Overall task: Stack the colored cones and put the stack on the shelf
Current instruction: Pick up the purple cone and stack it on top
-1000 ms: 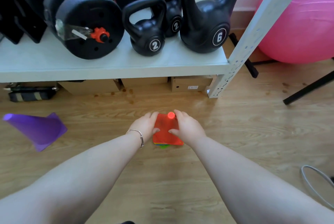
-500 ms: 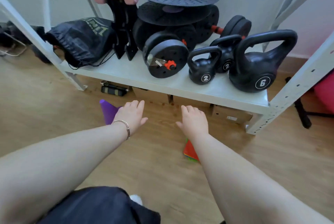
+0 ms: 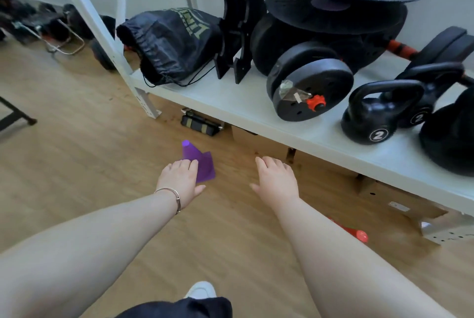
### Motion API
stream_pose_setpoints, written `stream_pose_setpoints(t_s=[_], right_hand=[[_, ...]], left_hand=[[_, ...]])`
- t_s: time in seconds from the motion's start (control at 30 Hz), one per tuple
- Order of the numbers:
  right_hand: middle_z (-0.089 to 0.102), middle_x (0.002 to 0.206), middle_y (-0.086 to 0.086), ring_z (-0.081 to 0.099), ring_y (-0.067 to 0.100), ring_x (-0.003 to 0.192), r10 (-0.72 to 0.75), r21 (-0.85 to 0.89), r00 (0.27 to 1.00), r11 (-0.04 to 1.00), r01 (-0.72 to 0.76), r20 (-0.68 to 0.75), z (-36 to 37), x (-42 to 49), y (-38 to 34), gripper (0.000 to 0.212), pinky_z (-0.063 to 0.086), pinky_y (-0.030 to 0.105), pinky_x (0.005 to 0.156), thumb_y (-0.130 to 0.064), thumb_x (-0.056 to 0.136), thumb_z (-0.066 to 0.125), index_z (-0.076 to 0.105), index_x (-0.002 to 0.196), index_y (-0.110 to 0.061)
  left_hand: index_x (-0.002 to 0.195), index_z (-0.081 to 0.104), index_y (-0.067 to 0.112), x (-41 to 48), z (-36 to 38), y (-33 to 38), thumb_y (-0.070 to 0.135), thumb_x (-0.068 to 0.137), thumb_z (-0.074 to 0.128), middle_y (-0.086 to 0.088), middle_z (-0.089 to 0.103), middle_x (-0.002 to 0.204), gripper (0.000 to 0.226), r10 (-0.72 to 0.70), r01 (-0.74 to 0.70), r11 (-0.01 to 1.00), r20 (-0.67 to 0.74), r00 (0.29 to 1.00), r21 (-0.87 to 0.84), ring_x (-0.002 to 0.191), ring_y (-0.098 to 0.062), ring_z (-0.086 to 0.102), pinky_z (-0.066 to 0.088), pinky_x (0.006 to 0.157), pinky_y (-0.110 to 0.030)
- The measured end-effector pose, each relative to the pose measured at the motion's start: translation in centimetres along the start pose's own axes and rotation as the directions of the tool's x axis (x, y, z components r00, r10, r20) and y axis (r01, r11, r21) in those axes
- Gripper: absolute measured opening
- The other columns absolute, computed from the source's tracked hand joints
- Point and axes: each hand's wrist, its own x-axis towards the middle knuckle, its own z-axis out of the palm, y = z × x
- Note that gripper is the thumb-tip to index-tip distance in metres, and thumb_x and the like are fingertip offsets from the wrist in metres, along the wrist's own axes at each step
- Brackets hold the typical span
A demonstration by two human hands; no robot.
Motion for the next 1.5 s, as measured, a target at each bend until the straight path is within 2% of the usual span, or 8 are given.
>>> stream_pose_setpoints(t_s=[0.3, 0.5, 0.7, 0.8, 0.93, 1.07, 1.27, 1.5], right_hand=[[0.043, 0.147, 0.004, 0.040, 0.028, 0.136, -0.037, -0.015, 0.994, 0.999, 0.038, 0.104, 3.2, 8.4, -5.1, 0.069, 0.034, 0.046, 0.110, -0.047, 0.087, 0.061, 0.032, 0.145, -0.022], [0.050, 0.139, 0.002, 0.048, 0.028, 0.125, -0.098, 0.001, 0.983, 0.995, 0.099, 0.158, 6.0, 13.0, -8.3, 0.064, 0.038, 0.044, 0.102, -0.045, 0.086, 0.063, 0.037, 0.139, -0.021], [0.047, 0.140, 0.005, 0.053, 0.032, 0.119, -0.160, 0.059, 0.948, 0.987, 0.150, 0.277, 9.4, 16.9, -10.9, 0.073, 0.044, 0.043, 0.092, -0.040, 0.086, 0.064, 0.027, 0.146, -0.020], [0.050, 0.135, 0.008, 0.056, 0.034, 0.115, -0.136, 0.085, 0.942, 0.990, 0.115, 0.307, 10.7, 18.3, -11.2, 0.070, 0.048, 0.044, 0.089, -0.037, 0.086, 0.066, 0.031, 0.143, -0.017], [0.055, 0.129, 0.008, 0.056, 0.032, 0.114, -0.112, 0.168, 0.927, 0.984, 0.054, 0.357, 12.3, 19.7, -12.0, 0.059, 0.049, 0.043, 0.089, -0.033, 0.085, 0.067, 0.040, 0.135, -0.017], [0.058, 0.118, 0.012, 0.057, 0.031, 0.107, -0.085, 0.264, 0.922, 0.964, -0.020, 0.378, 13.5, 20.1, -13.4, 0.044, 0.046, 0.039, 0.078, -0.026, 0.088, 0.062, 0.044, 0.126, -0.013], [0.062, 0.118, 0.010, 0.060, 0.030, 0.106, -0.045, 0.343, 0.932, 0.935, -0.088, 0.360, 13.1, 19.2, -12.5, 0.046, 0.051, 0.044, 0.088, -0.026, 0.087, 0.065, 0.045, 0.127, -0.017], [0.064, 0.121, 0.003, 0.060, 0.024, 0.111, -0.020, 0.454, 0.953, 0.882, -0.126, 0.303, 10.7, 15.8, -9.9, 0.052, 0.051, 0.043, 0.092, -0.030, 0.084, 0.069, 0.047, 0.130, -0.023]], left_hand=[[0.127, 0.044, 0.015, 4.9, 6.6, -7.9, 0.056, 0.081, 0.058, -0.006, 0.057, 0.122, 0.063, -0.102, 0.105, 0.993, 0.048, 0.994, -0.060, 0.113, -0.028, 0.055, 0.044, 0.092, -0.038], [0.131, 0.038, 0.014, 8.6, 9.6, -9.8, 0.053, 0.085, 0.055, -0.008, 0.053, 0.125, 0.063, -0.128, 0.138, 0.986, 0.107, 0.986, -0.096, 0.117, -0.028, 0.053, 0.043, 0.094, -0.039], [0.133, 0.036, 0.014, 12.3, 12.1, -10.2, 0.051, 0.084, 0.058, -0.008, 0.054, 0.127, 0.065, -0.070, 0.102, 0.982, 0.194, 0.979, -0.160, 0.116, -0.029, 0.055, 0.045, 0.090, -0.041], [0.134, 0.035, 0.015, 13.2, 13.1, -10.0, 0.048, 0.083, 0.062, -0.008, 0.055, 0.127, 0.067, -0.049, 0.085, 0.985, 0.230, 0.972, -0.150, 0.116, -0.029, 0.057, 0.045, 0.090, -0.040], [0.127, 0.038, 0.015, 13.8, 14.2, -10.0, 0.042, 0.084, 0.063, -0.008, 0.057, 0.124, 0.057, -0.020, 0.061, 0.986, 0.259, 0.966, -0.153, 0.113, -0.031, 0.059, 0.045, 0.086, -0.040], [0.119, 0.043, 0.012, 14.2, 14.5, -10.1, 0.033, 0.088, 0.058, -0.012, 0.059, 0.117, 0.041, -0.035, 0.123, 0.949, 0.293, 0.956, -0.289, 0.105, -0.036, 0.061, 0.045, 0.082, -0.041], [0.115, 0.051, 0.015, 13.6, 14.2, -10.2, 0.025, 0.086, 0.059, -0.009, 0.064, 0.117, 0.031, -0.012, 0.138, 0.845, 0.240, 0.971, -0.516, 0.106, -0.034, 0.061, 0.051, 0.081, -0.041], [0.120, 0.054, 0.022, 12.2, 11.3, -8.1, 0.023, 0.081, 0.063, -0.003, 0.070, 0.108, 0.041, 0.052, 0.079, 0.791, 0.195, 0.979, -0.607, 0.102, -0.027, 0.065, 0.052, 0.087, -0.041]])
